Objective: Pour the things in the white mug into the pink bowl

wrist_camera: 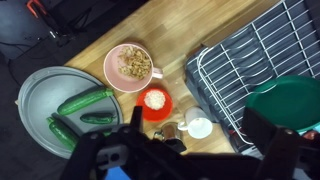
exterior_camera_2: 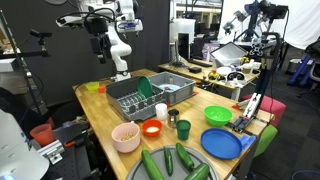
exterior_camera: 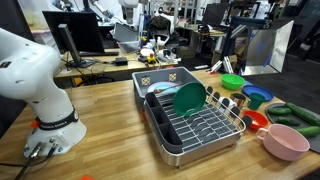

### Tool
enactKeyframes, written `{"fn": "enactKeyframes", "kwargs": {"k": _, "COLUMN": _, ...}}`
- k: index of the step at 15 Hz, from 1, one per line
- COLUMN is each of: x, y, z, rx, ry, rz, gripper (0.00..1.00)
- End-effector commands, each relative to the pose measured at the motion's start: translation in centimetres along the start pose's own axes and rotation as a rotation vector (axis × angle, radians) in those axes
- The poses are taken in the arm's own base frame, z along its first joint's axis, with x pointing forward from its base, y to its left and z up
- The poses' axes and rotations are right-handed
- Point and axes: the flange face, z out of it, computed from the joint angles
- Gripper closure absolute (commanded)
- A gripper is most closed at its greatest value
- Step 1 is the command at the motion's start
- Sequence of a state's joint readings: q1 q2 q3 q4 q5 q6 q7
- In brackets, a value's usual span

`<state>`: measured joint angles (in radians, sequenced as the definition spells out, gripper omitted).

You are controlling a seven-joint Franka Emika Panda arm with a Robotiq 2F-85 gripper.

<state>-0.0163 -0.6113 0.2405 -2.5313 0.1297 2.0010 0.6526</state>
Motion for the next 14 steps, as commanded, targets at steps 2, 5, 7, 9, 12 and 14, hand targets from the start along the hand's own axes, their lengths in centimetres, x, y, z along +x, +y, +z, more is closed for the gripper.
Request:
{"fn": "enactKeyframes", "kwargs": {"k": 2, "x": -0.1, "y": -0.1, "z": -0.2, "rx": 0.005, "ry": 0.000, "rz": -0.002, "gripper": 0.00}}
{"fn": "enactKeyframes", "kwargs": {"k": 5, "x": -0.1, "y": -0.2, "z": -0.3, "rx": 0.006, "ry": 0.001, "rz": -0.003, "gripper": 0.00}}
{"fn": "enactKeyframes", "kwargs": {"k": 7, "x": 0.2, "y": -0.1, "z": 0.0, "rx": 0.020, "ry": -0.005, "rz": -0.010, "gripper": 0.00}}
{"fn": "enactKeyframes", "kwargs": {"k": 9, "x": 1.3, "y": 0.0, "z": 0.7, "rx": 0.050, "ry": 0.001, "rz": -0.004, "gripper": 0.00}}
{"fn": "enactKeyframes", "kwargs": {"k": 12, "x": 3.7, "y": 0.0, "z": 2.8, "rx": 0.085, "ry": -0.003, "rz": 0.050, "gripper": 0.00}}
{"fn": "enactKeyframes", "kwargs": {"k": 14, "x": 5.6, "y": -0.2, "z": 4.9, "rx": 0.108, "ry": -0.020, "rz": 0.162, "gripper": 0.00}}
